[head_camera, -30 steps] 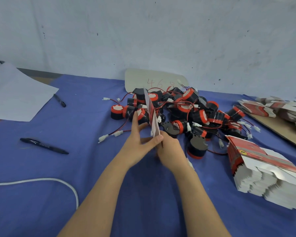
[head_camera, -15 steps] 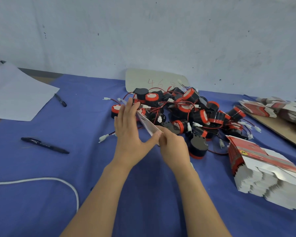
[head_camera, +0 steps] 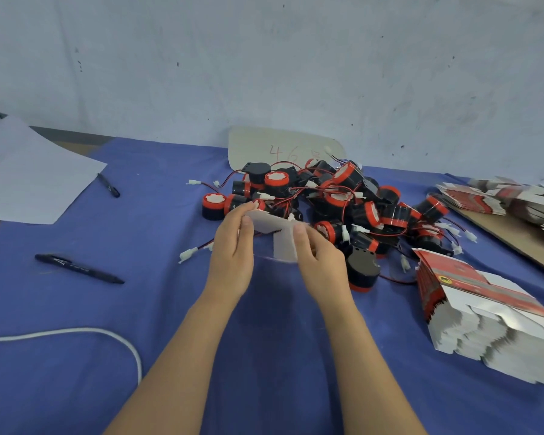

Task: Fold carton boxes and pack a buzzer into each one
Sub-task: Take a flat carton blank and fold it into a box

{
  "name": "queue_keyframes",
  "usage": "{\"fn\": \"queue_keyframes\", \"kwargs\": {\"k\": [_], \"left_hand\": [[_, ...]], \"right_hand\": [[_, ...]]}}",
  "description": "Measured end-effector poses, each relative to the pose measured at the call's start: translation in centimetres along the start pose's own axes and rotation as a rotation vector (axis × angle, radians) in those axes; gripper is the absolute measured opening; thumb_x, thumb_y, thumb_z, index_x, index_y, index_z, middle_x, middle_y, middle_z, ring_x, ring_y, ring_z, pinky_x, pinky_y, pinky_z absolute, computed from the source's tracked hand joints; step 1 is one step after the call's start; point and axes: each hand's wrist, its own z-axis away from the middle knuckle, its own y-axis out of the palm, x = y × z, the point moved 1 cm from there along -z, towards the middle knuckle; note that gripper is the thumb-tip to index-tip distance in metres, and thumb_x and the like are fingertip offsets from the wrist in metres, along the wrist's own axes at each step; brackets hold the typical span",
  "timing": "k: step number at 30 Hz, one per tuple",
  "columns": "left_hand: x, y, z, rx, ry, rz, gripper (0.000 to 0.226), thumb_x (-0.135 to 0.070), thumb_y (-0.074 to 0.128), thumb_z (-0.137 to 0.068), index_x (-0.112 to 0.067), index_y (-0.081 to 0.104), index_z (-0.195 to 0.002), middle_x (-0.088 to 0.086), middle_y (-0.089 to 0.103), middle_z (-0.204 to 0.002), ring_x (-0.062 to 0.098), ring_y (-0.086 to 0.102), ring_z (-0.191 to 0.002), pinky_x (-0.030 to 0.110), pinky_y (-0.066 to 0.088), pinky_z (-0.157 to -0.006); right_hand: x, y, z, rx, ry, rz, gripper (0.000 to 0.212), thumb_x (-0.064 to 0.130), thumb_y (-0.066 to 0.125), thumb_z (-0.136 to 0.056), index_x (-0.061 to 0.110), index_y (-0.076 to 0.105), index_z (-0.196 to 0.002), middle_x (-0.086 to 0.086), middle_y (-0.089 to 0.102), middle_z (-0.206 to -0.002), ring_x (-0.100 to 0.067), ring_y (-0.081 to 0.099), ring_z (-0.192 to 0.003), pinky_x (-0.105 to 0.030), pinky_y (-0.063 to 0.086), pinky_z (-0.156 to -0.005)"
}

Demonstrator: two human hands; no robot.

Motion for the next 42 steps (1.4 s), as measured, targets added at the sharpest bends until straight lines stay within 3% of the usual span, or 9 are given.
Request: {"fn": "queue_keyframes", "kwargs": {"k": [4,8,14,20,24,27,30,34,42], "left_hand": [[0.7,0.6,0.2,0.049,-0.029,-0.022,0.031,-0.025,0.033,-0.104,-0.033,0.051,-0.127,-0.020,0.052,-0.130,-0.007,0.043,-0.122,0.003,0.032,-0.099],[1.0,0.4,0.2,0.036,-0.052,0.005,0.036,-0.027,0.032,-0.104,-0.019,0.054,-0.132,-0.008,0.056,-0.132,0.006,0.047,-0.125,0.013,0.038,-0.101],[0.8,0.8,-0.2,0.103,-0.162,0.113,0.034,-0.023,0.033,-0.104,-0.028,0.056,-0.129,-0.009,0.056,-0.128,0.008,0.049,-0.119,0.036,0.037,-0.109],[1.5,0.3,0.1,0.124,-0.147,0.094,0.045,-0.015,0.051,-0.098,-0.051,0.042,-0.123,-0.028,0.043,-0.137,-0.019,0.043,-0.115,0.011,0.040,-0.095],[2.7,0.3,0.1,0.142,-0.282,-0.040,0.053,-0.036,0.052,-0.096,-0.033,0.034,-0.145,-0.006,0.011,-0.160,-0.007,0.032,-0.125,0.014,0.032,-0.098],[3.1,0.2,0.2,0.195,-0.295,-0.005,0.050,-0.038,0.051,-0.096,-0.038,0.034,-0.144,-0.007,0.033,-0.151,0.003,0.038,-0.131,0.024,0.038,-0.105],[3.3,0.0,0.2,0.217,-0.264,-0.176,0.043,-0.034,0.054,-0.096,-0.033,0.042,-0.137,-0.010,0.052,-0.125,0.000,0.053,-0.100,0.009,0.043,-0.078],[3.1,-0.6,0.1,0.122,-0.226,-0.262,0.035,-0.027,0.053,-0.097,-0.027,0.046,-0.131,-0.017,0.055,-0.100,-0.005,0.052,-0.082,0.007,0.040,-0.063],[2.7,-0.6,-0.1,0.242,-0.333,-0.101,0.057,-0.018,0.050,-0.098,-0.038,0.027,-0.146,-0.013,0.046,-0.127,0.004,0.049,-0.106,0.017,0.039,-0.078]], "right_hand": [[0.5,0.0,-0.3,0.096,0.354,-0.423,0.043,0.063,0.037,-0.092,0.031,0.064,-0.102,-0.003,0.067,-0.103,-0.023,0.062,-0.099,-0.041,0.056,-0.085],[0.5,-0.5,-0.4,0.186,0.485,-0.813,0.022,0.024,0.051,-0.095,0.019,0.061,-0.114,-0.016,0.059,-0.117,-0.030,0.059,-0.102,-0.044,0.056,-0.085],[-0.8,0.0,-0.5,0.091,0.297,-0.609,0.035,-0.002,0.046,-0.091,0.021,0.057,-0.116,-0.003,0.061,-0.113,-0.022,0.059,-0.105,-0.034,0.059,-0.076],[-1.8,0.8,-0.8,0.009,0.250,-0.454,0.041,0.002,0.054,-0.091,0.023,0.054,-0.126,0.007,0.059,-0.105,-0.014,0.061,-0.096,-0.037,0.060,-0.074],[-1.7,1.1,-0.6,-0.021,0.205,-0.361,0.036,0.007,0.055,-0.091,0.026,0.055,-0.122,0.006,0.062,-0.101,-0.015,0.062,-0.092,-0.043,0.058,-0.079],[-1.6,1.3,-0.5,-0.026,0.180,-0.353,0.036,0.006,0.053,-0.091,0.024,0.056,-0.123,0.001,0.062,-0.104,-0.011,0.062,-0.087,-0.034,0.059,-0.071],[-1.3,0.9,-0.4,0.012,0.126,-0.316,0.037,0.013,0.055,-0.093,0.025,0.054,-0.129,0.002,0.062,-0.106,-0.009,0.063,-0.087,-0.025,0.058,-0.065],[-1.0,0.4,-0.2,0.309,0.146,-0.477,0.060,0.048,0.059,-0.087,0.028,0.044,-0.141,0.010,0.055,-0.131,-0.004,0.054,-0.117,-0.030,0.054,-0.090],[-1.7,-0.1,-0.2,0.344,0.142,-0.418,0.045,0.033,0.062,-0.091,0.037,0.047,-0.133,0.014,0.061,-0.109,0.000,0.060,-0.098,-0.017,0.054,-0.080]]}}
